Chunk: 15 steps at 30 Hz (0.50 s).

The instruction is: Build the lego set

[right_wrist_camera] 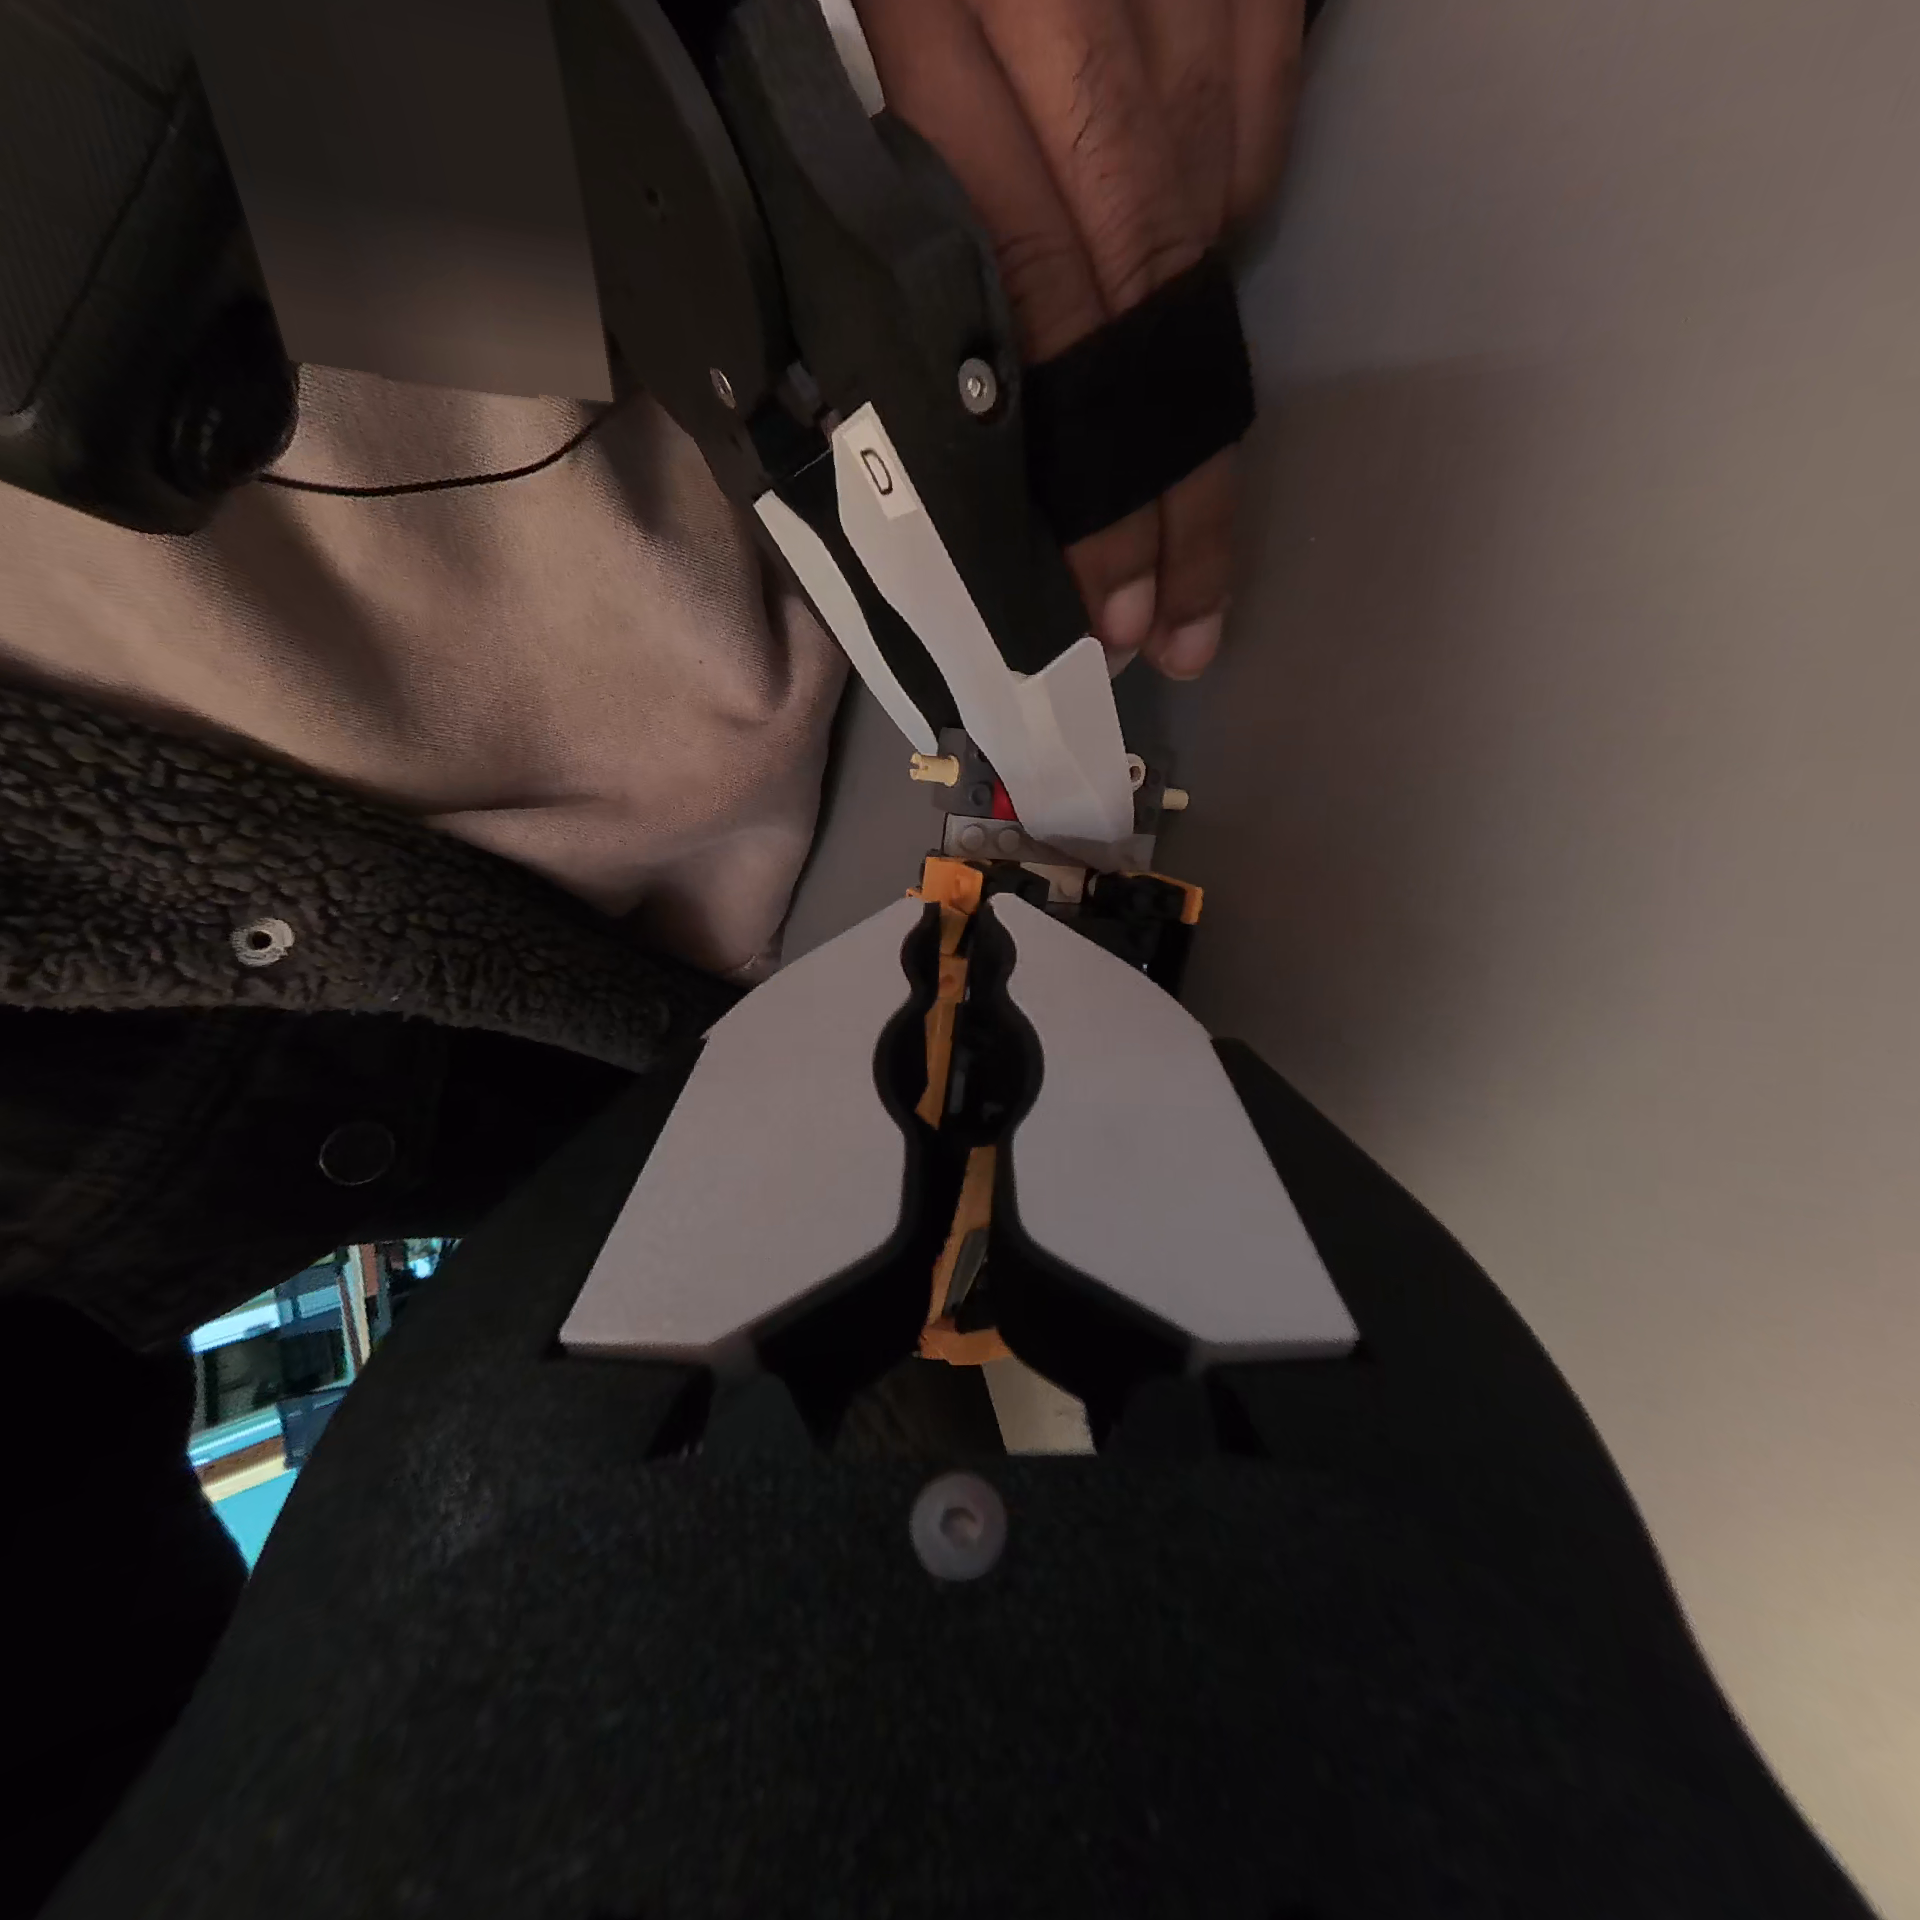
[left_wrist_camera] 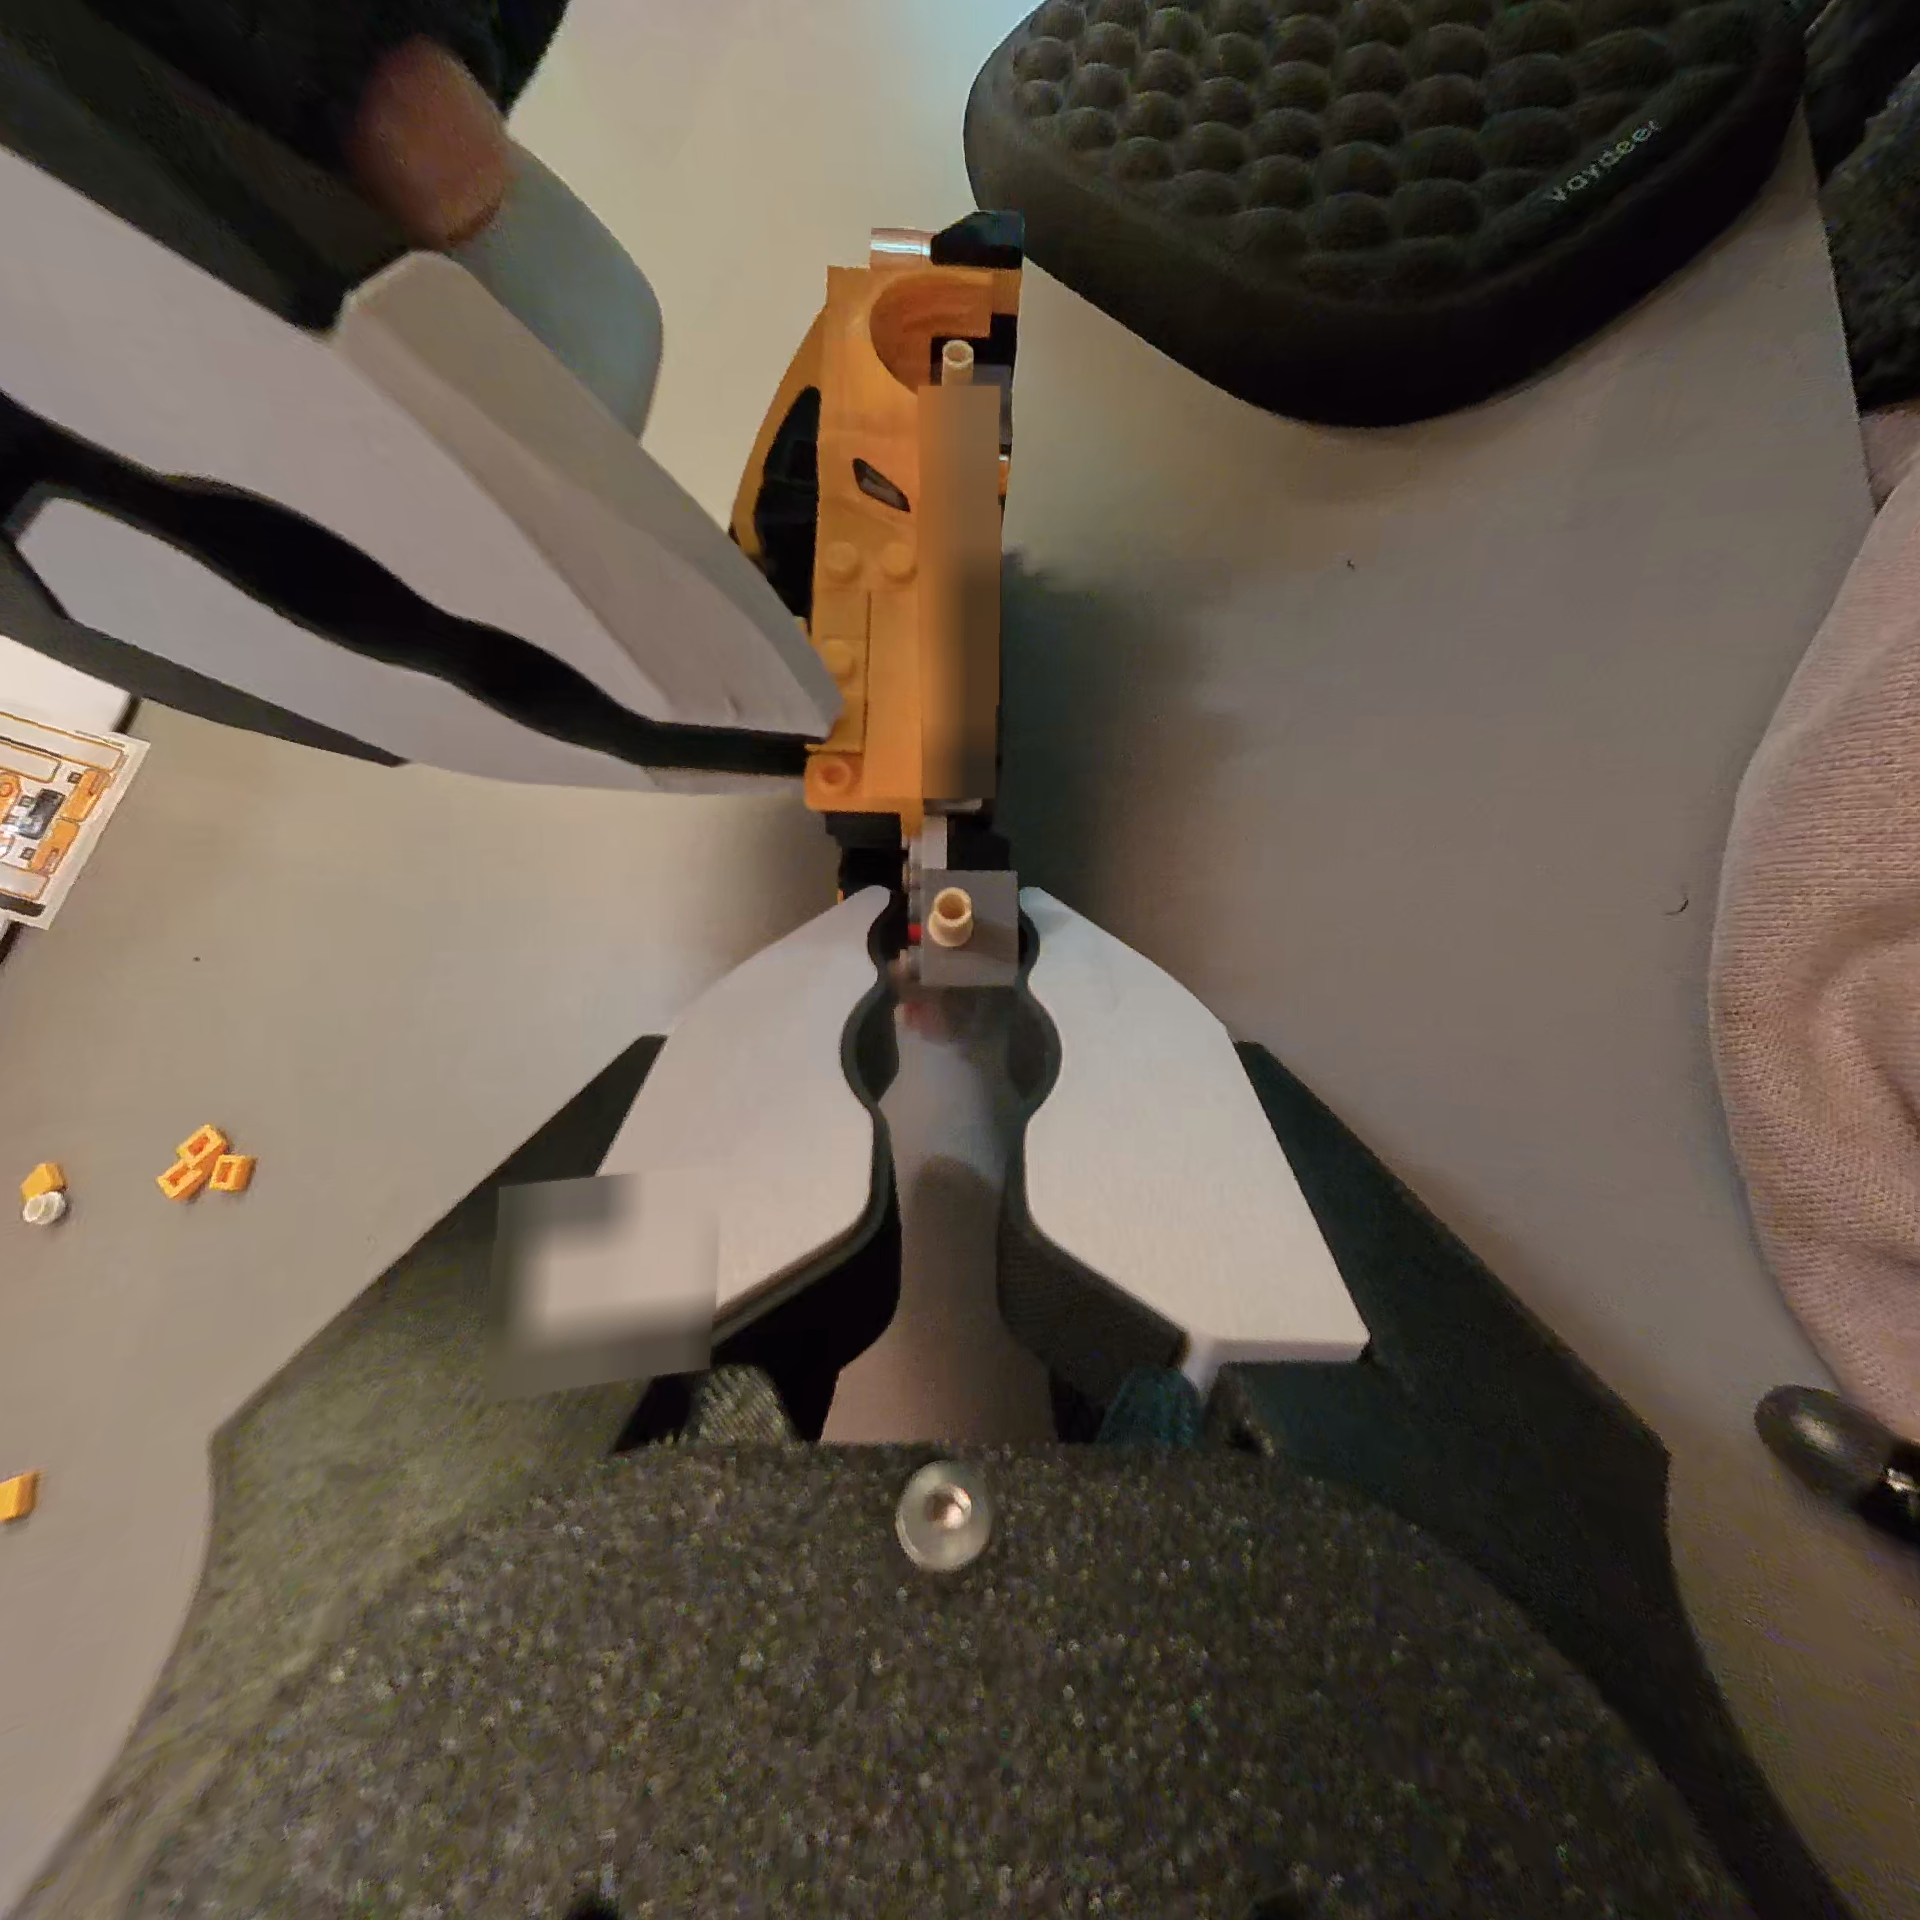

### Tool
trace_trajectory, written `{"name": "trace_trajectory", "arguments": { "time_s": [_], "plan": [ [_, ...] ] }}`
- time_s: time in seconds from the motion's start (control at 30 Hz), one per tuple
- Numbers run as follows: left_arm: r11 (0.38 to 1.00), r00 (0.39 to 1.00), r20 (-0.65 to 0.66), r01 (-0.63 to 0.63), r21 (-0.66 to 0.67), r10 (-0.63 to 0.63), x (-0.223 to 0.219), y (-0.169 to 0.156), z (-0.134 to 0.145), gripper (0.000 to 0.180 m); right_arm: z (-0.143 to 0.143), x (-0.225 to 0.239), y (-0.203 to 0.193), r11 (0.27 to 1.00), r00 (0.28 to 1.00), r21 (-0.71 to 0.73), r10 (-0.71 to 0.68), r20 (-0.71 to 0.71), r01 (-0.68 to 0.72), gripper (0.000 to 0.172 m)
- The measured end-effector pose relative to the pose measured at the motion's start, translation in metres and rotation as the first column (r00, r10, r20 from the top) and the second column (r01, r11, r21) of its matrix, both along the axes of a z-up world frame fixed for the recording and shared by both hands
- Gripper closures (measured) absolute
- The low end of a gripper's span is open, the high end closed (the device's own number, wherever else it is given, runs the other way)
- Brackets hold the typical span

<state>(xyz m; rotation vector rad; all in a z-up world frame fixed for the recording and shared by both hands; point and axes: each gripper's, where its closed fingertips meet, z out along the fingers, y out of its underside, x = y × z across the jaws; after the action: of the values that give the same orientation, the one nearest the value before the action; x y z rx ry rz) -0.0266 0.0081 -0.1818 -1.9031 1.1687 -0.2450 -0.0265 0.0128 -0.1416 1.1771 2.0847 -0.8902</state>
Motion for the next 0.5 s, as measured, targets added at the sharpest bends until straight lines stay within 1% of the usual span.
{"name": "trace_trajectory", "arguments": {
  "time_s": [0.2,0.37,0.5],
  "plan": [
    [1.0,1.0,0.004,-0.001,-0.004,0.001,-0.0003,0.0006,-0.0004,0.163,0.0089,-0.0053,0.0059,0.999,0.999,-0.016,-0.028,-0.024,0.028,0.164],
    [1.0,1.0,0.0,0.0,0.0,0.0,-0.0002,0.001,-0.0004,0.163,0.0038,0.0012,-0.002,0.999,1.0,0.021,0.027,0.014,-0.027,0.159],
    [1.0,1.0,-0.004,-0.002,0.007,0.002,-0.0005,0.0016,0.0002,0.163,0.0023,0.0016,0.0,0.999,0.999,0.044,0.031,0.031,-0.032,0.162]
  ]
}}
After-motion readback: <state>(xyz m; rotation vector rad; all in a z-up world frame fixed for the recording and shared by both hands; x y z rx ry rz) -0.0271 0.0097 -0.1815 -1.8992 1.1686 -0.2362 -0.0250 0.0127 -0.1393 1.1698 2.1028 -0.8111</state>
